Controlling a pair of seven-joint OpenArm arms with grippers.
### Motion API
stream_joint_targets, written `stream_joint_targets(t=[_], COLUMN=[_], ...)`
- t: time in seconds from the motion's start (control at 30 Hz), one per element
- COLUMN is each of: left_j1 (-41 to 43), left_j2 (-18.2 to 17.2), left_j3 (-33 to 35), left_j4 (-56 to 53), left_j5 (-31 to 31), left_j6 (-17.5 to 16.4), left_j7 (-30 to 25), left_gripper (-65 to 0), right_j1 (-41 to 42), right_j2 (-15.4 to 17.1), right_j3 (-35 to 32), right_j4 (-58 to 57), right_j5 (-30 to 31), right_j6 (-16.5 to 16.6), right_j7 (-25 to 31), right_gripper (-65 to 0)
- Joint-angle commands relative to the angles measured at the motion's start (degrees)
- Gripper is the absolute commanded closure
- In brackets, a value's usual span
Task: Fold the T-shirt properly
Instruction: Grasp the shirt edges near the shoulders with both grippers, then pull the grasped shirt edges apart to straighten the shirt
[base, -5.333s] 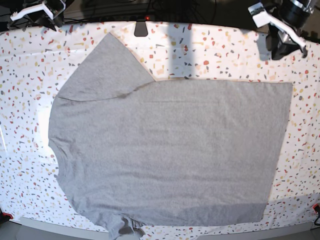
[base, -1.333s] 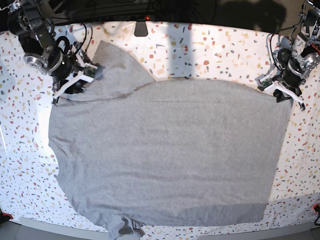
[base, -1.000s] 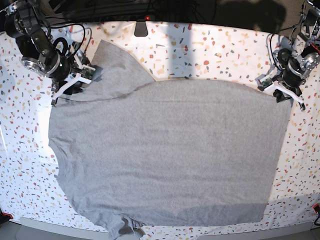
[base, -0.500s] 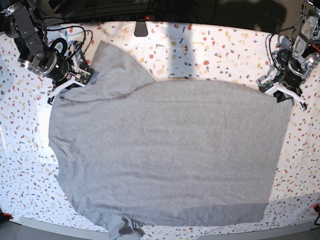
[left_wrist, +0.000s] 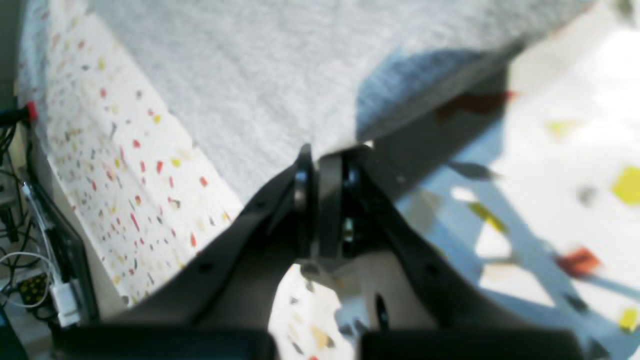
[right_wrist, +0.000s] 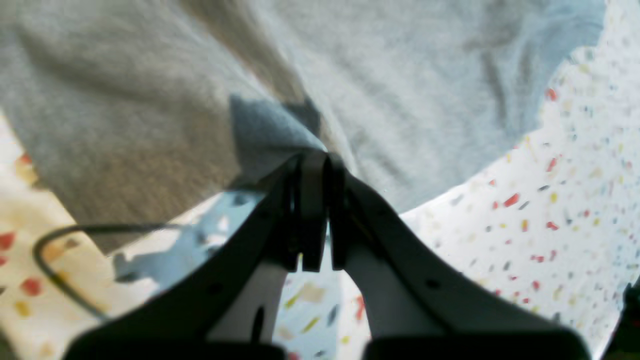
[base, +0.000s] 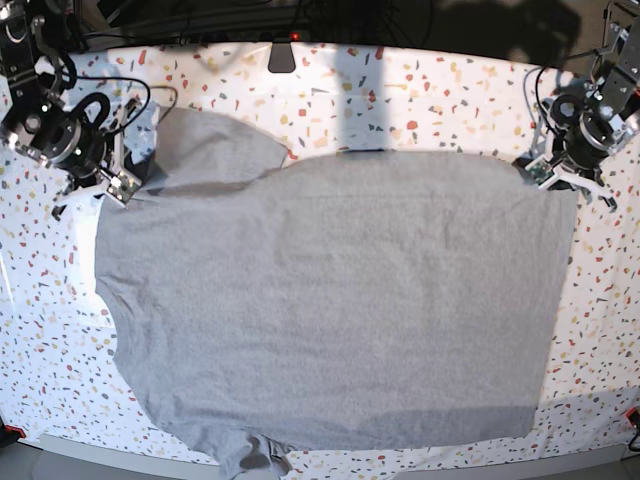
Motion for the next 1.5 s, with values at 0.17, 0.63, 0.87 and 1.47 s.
stream_joint_targets(t=[0.17, 0.63, 0.87, 1.47], left_j1=[6.7, 23.1, 31.4, 23.2], left_j2=[-4.4, -7.9, -7.9, 0.2], left_j3=[-0.4, -2.8, -10.4, -18.7], left_j4=[5.9, 15.2, 19.5, 16.6], left_j5=[-2.0, -0.6, -0.2, -0.7], left_j6=[5.9, 14.1, 14.4, 9.0], left_j7=[0.2, 1.0, 0.9, -7.1], left_gripper=[0.0, 0.0, 0.0, 0.0], right_j1=[-8.7, -30.9, -35.8, -18.9], right_j2=[1.1, -1.8, -3.9, -3.8], right_j3=[5.8, 19.8, 20.6, 16.8], right_j4=[5.6, 16.2, 18.1, 14.0], right_j5=[1.4, 6.5, 6.3, 6.3], right_j6=[-0.3, -0.3, -0.3, -0.3], right_j7=[0.7, -0.1, 0.1, 4.0], right_gripper=[0.0, 0.0, 0.0, 0.0])
